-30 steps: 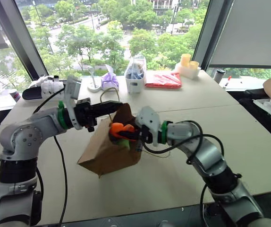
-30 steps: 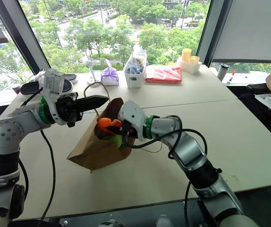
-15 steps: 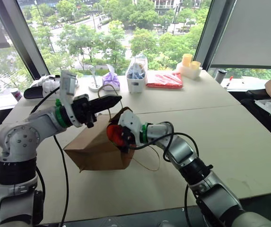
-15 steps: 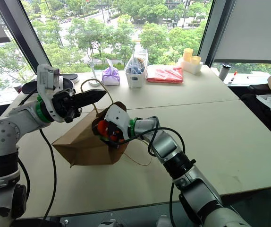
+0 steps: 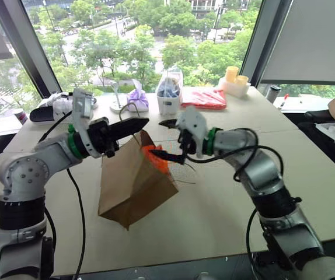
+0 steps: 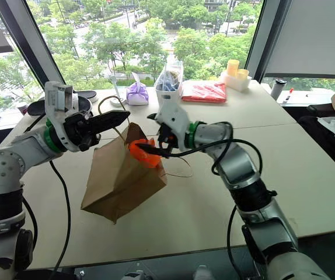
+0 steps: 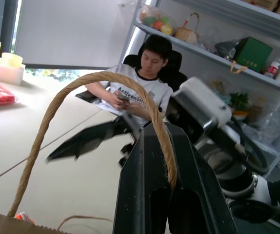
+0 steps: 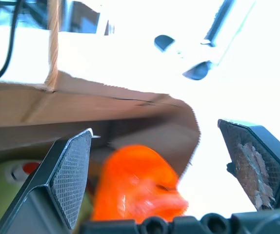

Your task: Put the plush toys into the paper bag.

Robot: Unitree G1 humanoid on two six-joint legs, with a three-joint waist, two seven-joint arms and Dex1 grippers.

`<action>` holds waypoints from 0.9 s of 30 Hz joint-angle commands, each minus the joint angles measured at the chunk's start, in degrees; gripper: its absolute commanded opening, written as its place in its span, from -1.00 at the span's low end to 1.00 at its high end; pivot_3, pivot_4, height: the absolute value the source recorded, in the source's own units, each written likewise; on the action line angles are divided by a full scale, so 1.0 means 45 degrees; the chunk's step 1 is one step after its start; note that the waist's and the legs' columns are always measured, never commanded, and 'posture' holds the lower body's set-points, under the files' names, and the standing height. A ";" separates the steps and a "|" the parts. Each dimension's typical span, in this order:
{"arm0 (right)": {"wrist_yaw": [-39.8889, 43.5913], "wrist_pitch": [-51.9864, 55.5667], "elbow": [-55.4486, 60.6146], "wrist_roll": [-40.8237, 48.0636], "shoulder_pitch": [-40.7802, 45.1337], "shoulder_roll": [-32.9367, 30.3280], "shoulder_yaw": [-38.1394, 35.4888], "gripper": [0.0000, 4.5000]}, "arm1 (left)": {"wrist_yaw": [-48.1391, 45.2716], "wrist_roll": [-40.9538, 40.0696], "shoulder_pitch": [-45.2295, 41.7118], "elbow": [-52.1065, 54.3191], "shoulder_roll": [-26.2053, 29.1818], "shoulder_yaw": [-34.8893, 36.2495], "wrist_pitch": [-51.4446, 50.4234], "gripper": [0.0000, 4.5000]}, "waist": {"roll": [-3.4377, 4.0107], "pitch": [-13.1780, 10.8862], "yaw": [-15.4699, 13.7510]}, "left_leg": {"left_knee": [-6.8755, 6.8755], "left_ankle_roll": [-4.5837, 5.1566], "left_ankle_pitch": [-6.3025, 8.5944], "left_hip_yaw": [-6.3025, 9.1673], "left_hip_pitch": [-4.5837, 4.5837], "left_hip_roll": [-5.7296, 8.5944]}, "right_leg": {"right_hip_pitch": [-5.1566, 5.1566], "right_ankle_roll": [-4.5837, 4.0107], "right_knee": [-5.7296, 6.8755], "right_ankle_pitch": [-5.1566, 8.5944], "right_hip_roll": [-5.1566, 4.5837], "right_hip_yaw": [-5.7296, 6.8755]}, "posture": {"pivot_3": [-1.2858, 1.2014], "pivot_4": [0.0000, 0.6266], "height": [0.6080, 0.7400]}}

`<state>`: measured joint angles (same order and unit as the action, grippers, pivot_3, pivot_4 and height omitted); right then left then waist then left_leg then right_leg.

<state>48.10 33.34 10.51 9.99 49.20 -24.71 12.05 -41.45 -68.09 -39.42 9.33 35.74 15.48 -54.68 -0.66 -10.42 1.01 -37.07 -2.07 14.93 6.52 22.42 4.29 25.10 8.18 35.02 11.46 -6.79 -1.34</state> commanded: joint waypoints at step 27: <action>-0.0137 0.0217 0.3542 -0.0022 -0.6627 -0.3678 -0.0080 0.98 | -0.0736 0.0200 -0.0357 -0.0052 0.0249 0.0124 0.0201 -1.00 | -0.0007 -0.0003 -0.0058 | -0.0019 0.0069 0.0039 -0.0040 -0.0005 -0.0005 | -0.0041 0.0001 -0.0032 0.0002 0.0000 0.0003 | 0.03 -0.52 1.00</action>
<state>48.42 37.13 26.88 11.89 19.04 -41.30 10.99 -44.06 -67.07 -39.56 8.37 36.06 15.18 -54.46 -0.69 -10.43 0.75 -37.15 -1.76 15.10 6.35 22.39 4.27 24.92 8.18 34.87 11.47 -6.79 -1.33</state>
